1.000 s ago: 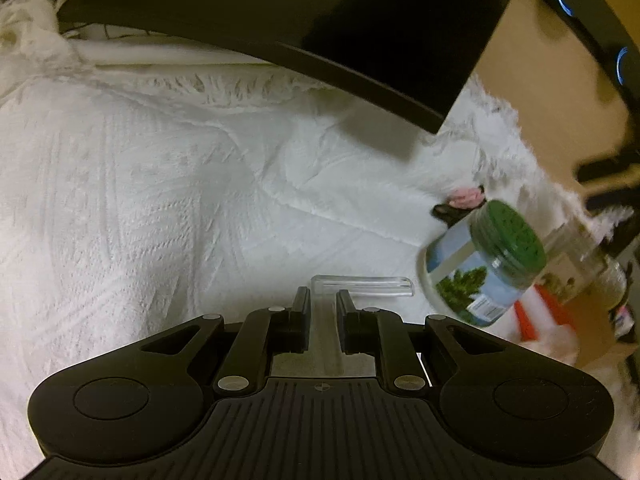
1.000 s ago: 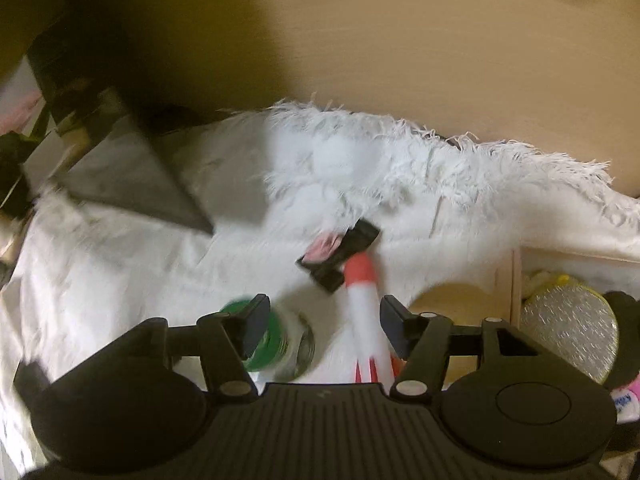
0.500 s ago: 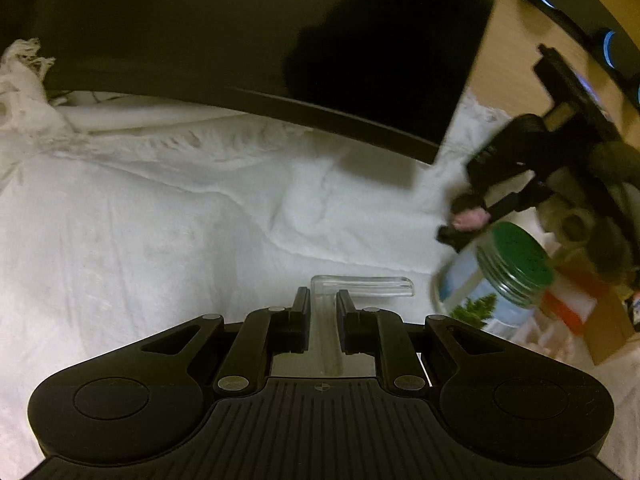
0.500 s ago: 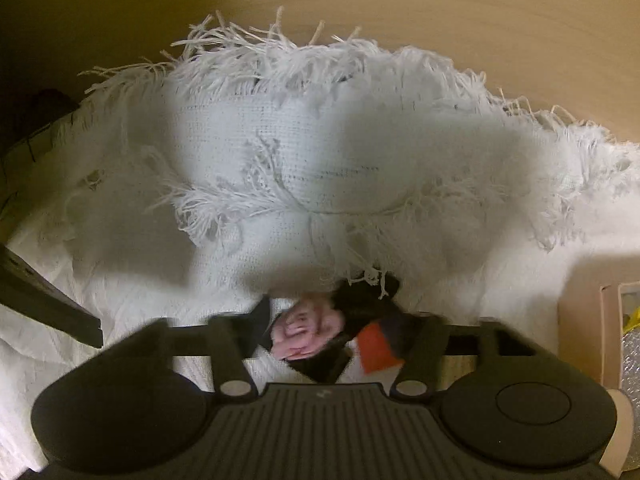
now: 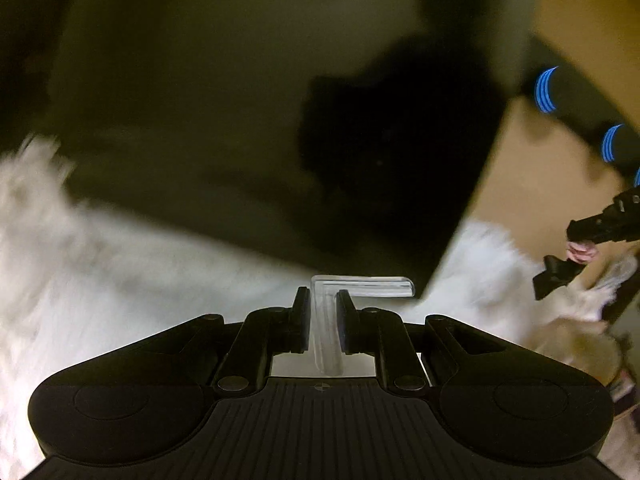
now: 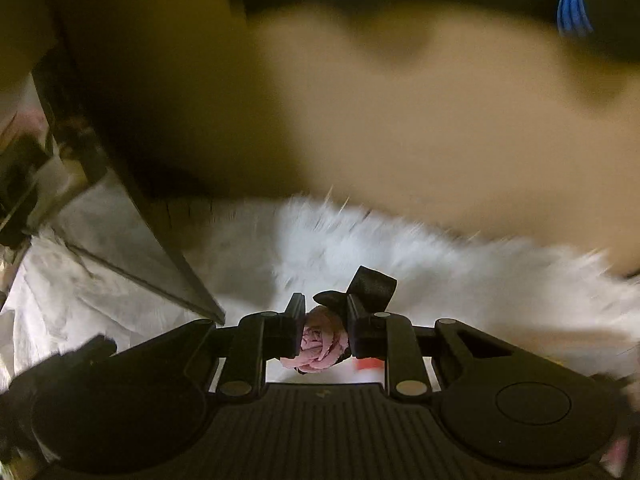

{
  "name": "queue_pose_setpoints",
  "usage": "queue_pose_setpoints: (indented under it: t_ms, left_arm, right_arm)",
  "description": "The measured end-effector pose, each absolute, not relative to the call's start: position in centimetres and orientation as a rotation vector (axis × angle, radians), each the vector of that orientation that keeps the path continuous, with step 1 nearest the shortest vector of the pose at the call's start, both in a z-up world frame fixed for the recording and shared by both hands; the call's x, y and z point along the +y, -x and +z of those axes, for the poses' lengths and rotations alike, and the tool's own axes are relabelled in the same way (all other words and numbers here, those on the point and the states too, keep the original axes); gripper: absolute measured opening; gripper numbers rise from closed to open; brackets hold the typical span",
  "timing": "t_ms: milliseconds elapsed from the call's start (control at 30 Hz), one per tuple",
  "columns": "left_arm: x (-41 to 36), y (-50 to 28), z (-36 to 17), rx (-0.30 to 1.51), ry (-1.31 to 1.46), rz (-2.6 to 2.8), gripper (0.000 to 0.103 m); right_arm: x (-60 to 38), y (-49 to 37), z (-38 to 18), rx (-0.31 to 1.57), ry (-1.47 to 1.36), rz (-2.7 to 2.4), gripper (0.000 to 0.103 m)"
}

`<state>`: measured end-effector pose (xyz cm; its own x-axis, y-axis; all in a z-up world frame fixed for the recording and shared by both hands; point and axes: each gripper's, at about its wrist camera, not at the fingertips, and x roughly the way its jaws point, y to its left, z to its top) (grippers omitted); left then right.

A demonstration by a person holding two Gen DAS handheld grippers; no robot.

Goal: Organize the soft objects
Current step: 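Carry the rod and rose clip into the pink box and open both tools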

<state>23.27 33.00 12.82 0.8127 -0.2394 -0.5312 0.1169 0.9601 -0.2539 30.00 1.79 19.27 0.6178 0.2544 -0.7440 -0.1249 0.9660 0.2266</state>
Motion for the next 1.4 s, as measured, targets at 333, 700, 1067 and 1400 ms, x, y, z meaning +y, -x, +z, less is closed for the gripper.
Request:
queue_pose_setpoints:
  t_ms: [333,700,1067,1400]
  left_arm:
    - [14.3,-22.8,15.9,0.597,0.180,-0.646,0.016]
    - [-0.2,-22.9,10.2,0.774,0.204,-0.778,0.021]
    - [11.4,-15.7,9.9,0.757,0.187,-0.487,0.021]
    - [18.9,-12.5,5.7,0.866,0.224,-0.250,0.021]
  right_arm:
    - [-11.5,-19.0,27.9,0.621,-0.098,-0.002,0.021]
    - [-20.1,-10.3,22.5,0.588,-0.230,-0.098,0.022]
    - [-20.6,-14.5,10.1,0.808,-0.523,0.077,0.022]
    - [-19.7,-16.1,3.8,0.916,-0.479,-0.005,0.020]
